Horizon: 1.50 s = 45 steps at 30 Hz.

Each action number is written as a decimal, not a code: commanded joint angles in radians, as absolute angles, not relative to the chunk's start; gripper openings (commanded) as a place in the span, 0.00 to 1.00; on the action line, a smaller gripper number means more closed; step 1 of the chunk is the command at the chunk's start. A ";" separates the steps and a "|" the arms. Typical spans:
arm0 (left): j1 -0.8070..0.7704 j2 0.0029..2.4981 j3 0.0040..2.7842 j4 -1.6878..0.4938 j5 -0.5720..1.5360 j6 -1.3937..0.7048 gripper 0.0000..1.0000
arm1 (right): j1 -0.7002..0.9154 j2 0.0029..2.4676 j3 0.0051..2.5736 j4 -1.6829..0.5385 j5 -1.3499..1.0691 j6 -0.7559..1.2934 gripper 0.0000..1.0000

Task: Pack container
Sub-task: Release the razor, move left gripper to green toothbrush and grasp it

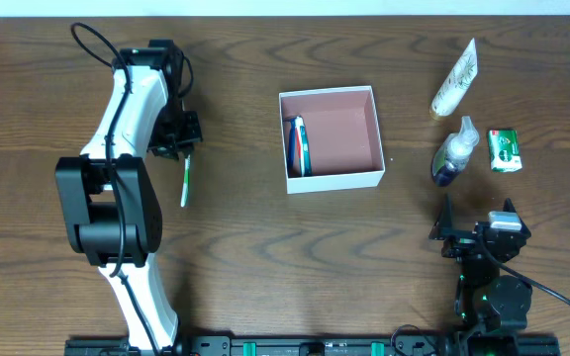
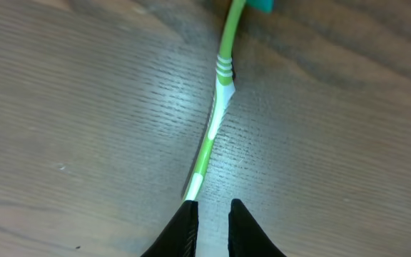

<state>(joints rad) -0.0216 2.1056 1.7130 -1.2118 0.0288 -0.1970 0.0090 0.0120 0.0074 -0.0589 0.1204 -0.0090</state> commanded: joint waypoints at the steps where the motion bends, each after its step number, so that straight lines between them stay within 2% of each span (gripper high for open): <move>1: -0.021 2.094 1.666 -1.190 0.046 -0.164 0.17 | 0.020 0.007 0.006 -0.064 0.119 -0.016 0.99; 16: -0.021 2.094 1.525 -1.066 0.064 -0.146 0.17 | 0.020 0.007 0.006 -0.064 0.119 -0.016 0.99; 45: -0.021 2.094 1.486 -0.998 0.007 -0.082 0.17 | 0.020 0.007 0.006 -0.063 0.119 -0.016 0.99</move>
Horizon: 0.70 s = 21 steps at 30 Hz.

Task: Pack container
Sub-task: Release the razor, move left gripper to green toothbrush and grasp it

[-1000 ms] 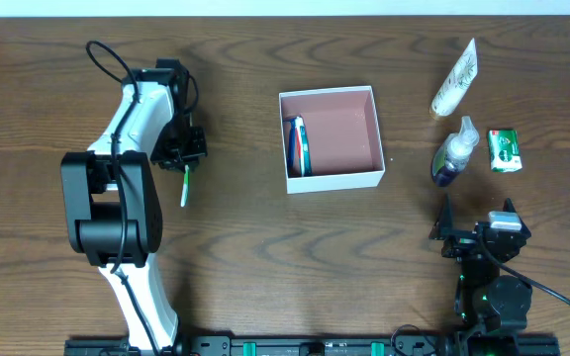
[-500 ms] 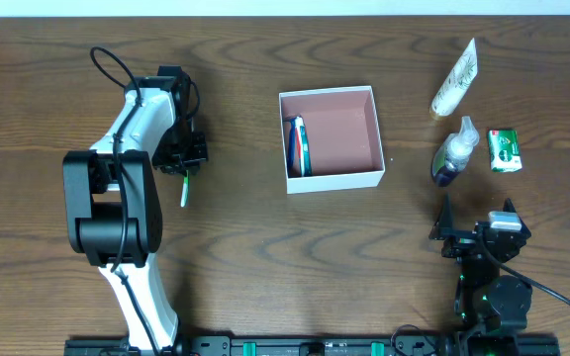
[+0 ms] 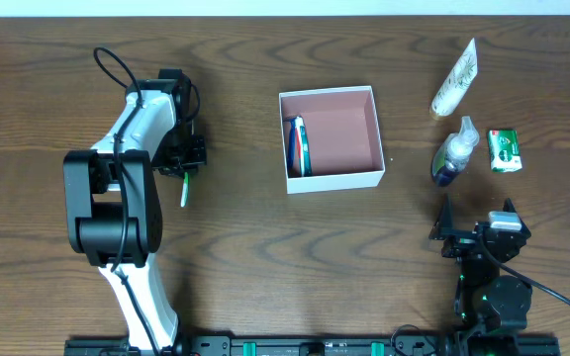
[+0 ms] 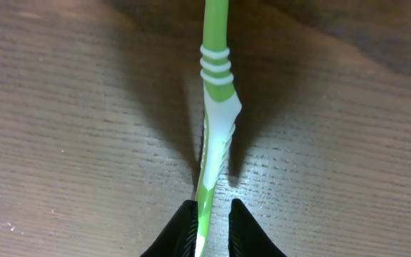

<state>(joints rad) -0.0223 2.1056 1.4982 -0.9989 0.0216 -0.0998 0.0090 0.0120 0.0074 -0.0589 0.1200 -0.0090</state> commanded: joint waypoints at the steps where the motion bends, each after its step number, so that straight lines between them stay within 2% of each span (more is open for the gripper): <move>1: -0.021 2.094 1.484 -0.994 0.007 -0.082 0.17 | 0.020 0.007 0.006 -0.064 0.119 -0.016 0.99; 21: -0.021 2.095 1.414 -0.952 0.004 -0.087 0.16 | 0.020 0.007 0.006 -0.064 0.119 -0.016 0.99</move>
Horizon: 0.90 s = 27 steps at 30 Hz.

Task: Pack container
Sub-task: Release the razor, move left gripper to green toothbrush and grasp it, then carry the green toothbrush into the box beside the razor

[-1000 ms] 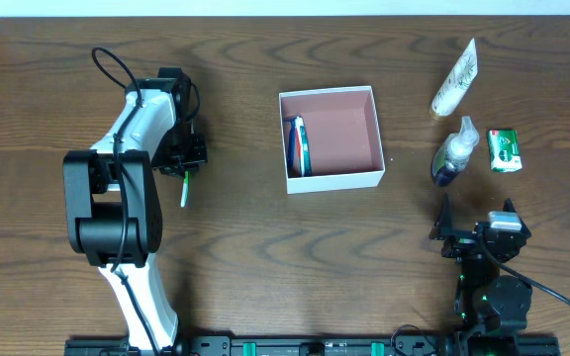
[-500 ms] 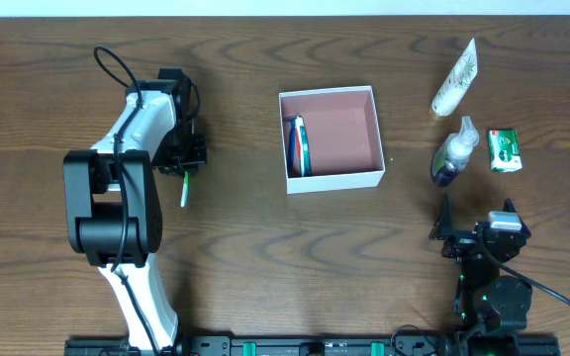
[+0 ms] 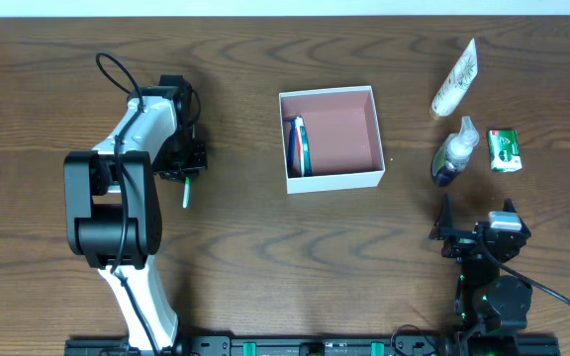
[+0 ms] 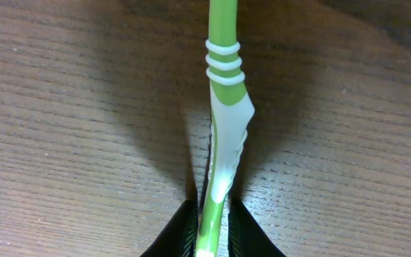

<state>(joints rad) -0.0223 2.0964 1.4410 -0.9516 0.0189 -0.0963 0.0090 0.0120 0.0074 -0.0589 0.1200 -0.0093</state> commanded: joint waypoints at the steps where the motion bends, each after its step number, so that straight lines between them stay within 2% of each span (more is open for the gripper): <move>1: -0.021 2.094 1.414 -0.952 0.004 -0.087 0.17 | 0.020 0.007 0.006 -0.064 0.120 -0.016 0.99; 4: -0.021 2.094 1.415 -0.953 0.004 -0.109 0.06 | 0.020 0.007 0.006 -0.063 0.119 -0.016 0.99; 11: -0.021 2.086 1.515 -1.032 0.016 -0.128 0.06 | 0.020 0.007 0.006 -0.063 0.119 -0.016 0.99; 18: -0.051 2.040 1.838 -1.269 0.072 -0.165 0.06 | 0.020 0.007 0.006 -0.064 0.119 -0.016 0.99; 22: -0.130 2.015 2.073 -1.335 0.175 -0.237 0.06 | 0.020 0.007 0.006 -0.064 0.120 -0.016 0.99; 27: -0.312 2.007 2.176 -1.271 0.180 -0.293 0.06 | 0.020 0.007 0.006 -0.064 0.119 -0.016 0.99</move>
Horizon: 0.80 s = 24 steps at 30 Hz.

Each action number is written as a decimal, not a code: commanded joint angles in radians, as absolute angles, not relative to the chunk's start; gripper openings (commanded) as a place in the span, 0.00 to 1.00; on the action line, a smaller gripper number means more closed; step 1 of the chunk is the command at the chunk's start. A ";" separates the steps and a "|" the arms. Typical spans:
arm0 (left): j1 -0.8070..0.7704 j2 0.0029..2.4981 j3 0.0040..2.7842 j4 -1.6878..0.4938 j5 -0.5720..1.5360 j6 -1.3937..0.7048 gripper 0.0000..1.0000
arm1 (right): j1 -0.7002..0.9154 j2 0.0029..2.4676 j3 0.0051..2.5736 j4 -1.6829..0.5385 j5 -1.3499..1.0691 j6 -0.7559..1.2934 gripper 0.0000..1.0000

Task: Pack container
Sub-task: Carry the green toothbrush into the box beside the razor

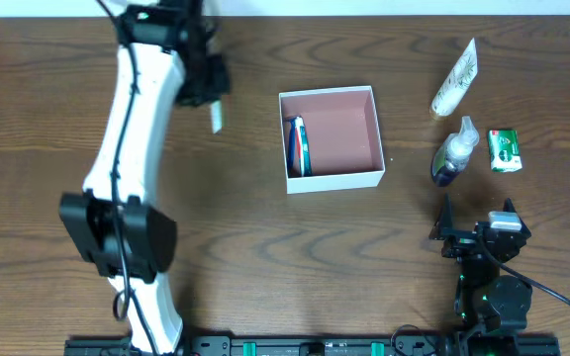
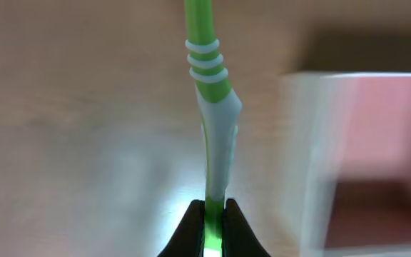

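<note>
A green and white toothbrush (image 2: pixel 211 114) is clamped between the black fingers of my left gripper (image 2: pixel 213 214), lifted off the table; from overhead its end (image 1: pixel 217 117) shows below the gripper (image 1: pixel 206 84), left of the white box (image 1: pixel 332 178) with a pink floor. A blue and red item (image 1: pixel 298 145) stands inside the box against its left wall. In the left wrist view the box (image 2: pixel 377 143) is blurred at right. My right gripper (image 1: pixel 446 229) rests near the front right of the table; its jaw state does not show.
At the right of the table lie a cream tube (image 1: pixel 455 81), a small clear bottle with blue base (image 1: pixel 454 153) and a green packet (image 1: pixel 504 150). The left arm (image 1: pixel 132 148) stretches up the left side of the wooden table (image 1: pixel 265 267).
My left gripper, then low on the table around the toothbrush handle, is now shut on it and has moved up, back and right toward the box. The right arm stayed put.
The toothbrush lay on the table at left with my left gripper open just behind its end. The fingers then stood around the handle, closer each time. Now the toothbrush is gripped and held in the air beside the box's left wall.
</note>
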<state>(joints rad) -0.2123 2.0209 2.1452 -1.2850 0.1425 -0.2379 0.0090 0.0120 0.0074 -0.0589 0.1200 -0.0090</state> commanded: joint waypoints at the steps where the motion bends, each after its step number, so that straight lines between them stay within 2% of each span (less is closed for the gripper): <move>1: -0.347 2.011 2.176 -1.258 0.157 -0.316 0.06 | 0.020 0.007 0.006 -0.064 0.119 -0.016 0.99; 7: -0.506 2.075 2.168 -1.229 0.015 -0.463 0.06 | 0.020 0.007 0.006 -0.064 0.119 -0.016 0.99; 24: -0.529 2.320 2.166 -1.229 0.054 -0.601 0.06 | 0.020 0.007 0.006 -0.064 0.120 -0.016 0.99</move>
<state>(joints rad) -0.5327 2.3051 2.1704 -1.2263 0.0463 -0.5762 0.0090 0.0120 0.0074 -0.0593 0.1200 -0.0093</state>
